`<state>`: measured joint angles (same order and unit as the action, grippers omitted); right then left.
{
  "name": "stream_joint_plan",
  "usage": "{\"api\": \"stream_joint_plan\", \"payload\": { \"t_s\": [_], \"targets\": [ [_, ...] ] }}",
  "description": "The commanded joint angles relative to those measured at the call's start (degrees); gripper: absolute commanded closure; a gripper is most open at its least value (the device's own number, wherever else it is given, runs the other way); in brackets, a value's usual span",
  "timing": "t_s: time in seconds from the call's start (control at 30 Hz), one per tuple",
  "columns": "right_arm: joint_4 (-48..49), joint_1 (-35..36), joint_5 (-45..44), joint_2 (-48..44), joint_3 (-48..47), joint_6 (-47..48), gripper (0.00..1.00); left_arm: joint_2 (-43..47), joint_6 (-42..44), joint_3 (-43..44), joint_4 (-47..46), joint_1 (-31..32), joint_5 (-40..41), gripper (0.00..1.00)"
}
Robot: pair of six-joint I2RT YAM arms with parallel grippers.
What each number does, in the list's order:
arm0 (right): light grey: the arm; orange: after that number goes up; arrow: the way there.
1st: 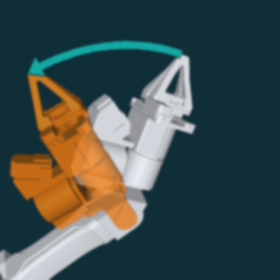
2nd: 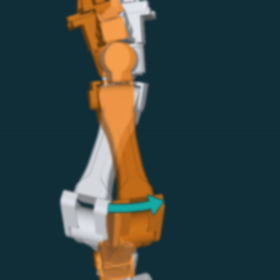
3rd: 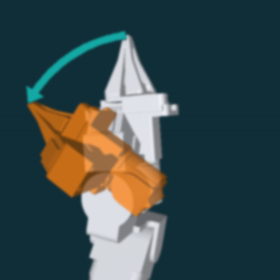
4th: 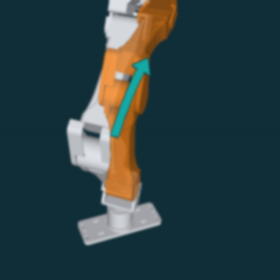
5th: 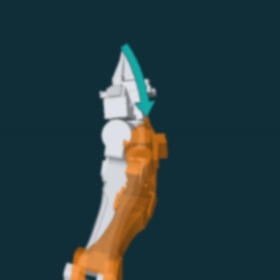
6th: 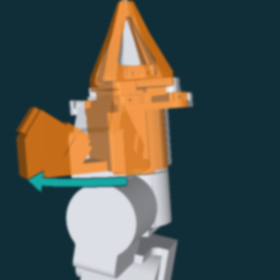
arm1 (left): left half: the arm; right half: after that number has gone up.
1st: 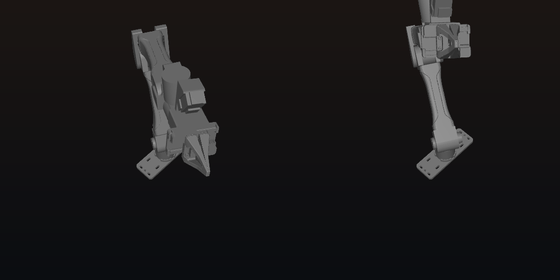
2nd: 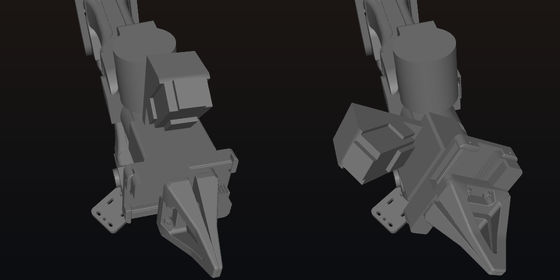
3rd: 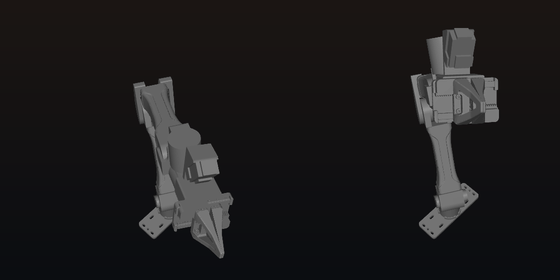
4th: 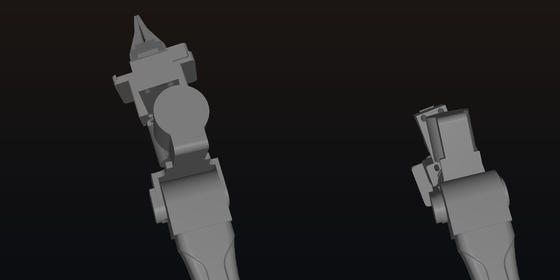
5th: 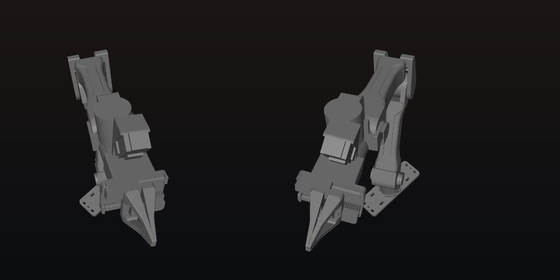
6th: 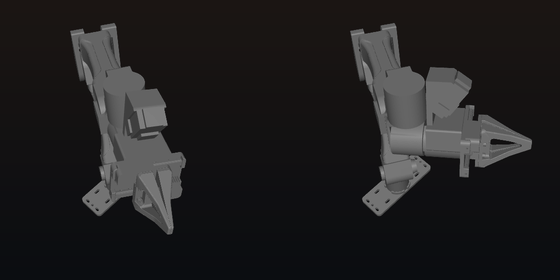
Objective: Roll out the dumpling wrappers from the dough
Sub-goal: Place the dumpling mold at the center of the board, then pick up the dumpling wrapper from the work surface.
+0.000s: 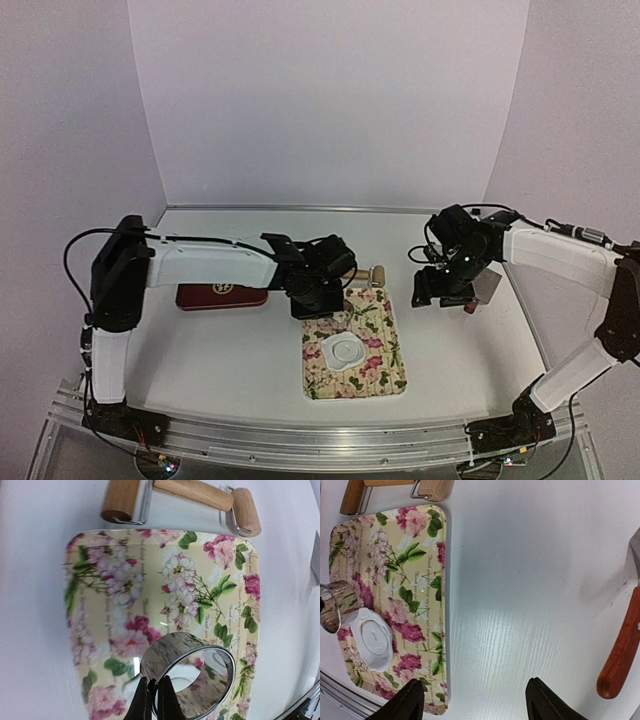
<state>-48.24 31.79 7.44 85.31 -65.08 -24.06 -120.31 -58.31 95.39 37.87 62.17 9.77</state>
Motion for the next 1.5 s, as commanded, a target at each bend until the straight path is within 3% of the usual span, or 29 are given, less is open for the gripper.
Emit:
{"api": "stream_joint_plan", "payload": {
  "t_s": [0.0,0.23,0.57,0.63,0.8,0.9,1.03,1.17,1.3,1.47],
  "targets": [
    [3.67,-0.23,5.87,-0.19,1.49,1.56,0.36,13.58,-8.29,-10.4,0.11,-0.34,2.53,1.0],
    [10.71,-0.2,10.08,-6.21,8.54,-0.8,0.13,22.61,-16.12,-25.75,8.03,-0.36,2.36,1.0],
    [14.68,-0.21,12.88,-11.91,13.53,-4.08,0.11,26.03,-18.0,-34.4,8.98,-0.96,1.03,0.98],
    [14.66,-0.21,13.1,-12.07,13.84,-4.51,0.11,25.52,-17.36,-34.27,8.68,-1.14,0.5,0.89],
    [14.61,-0.24,13.54,-12.53,14.11,-5.21,0.13,25.26,-18.91,-29.92,14.66,-1.1,3.71,0.43],
    [14.58,-0.24,14.08,-12.54,14.02,-5.21,0.14,25.5,-17.36,-23.97,18.24,-0.23,8.11,0.32],
    [14.95,-0.15,16.75,-10.52,13.93,-5.56,0.19,20.78,-10.11,-12.95,17.99,2.29,9.77,0.31],
    [16.26,-0.08,19.28,-8.7,14.1,-6.12,0.25,12.79,-3.56,-5.07,13.49,3.64,3.42,0.32],
    [17.04,-0.1,19.81,-8.53,14.56,-6.94,0.26,7.74,-1.4,-4.45,6.08,3.71,-5.18,0.37],
    [17.19,-0.12,19.65,-9.7,15.5,-7.7,0.27,4.46,-1.08,-6.4,1.42,3.6,-9.32,0.4]
  ]
}}
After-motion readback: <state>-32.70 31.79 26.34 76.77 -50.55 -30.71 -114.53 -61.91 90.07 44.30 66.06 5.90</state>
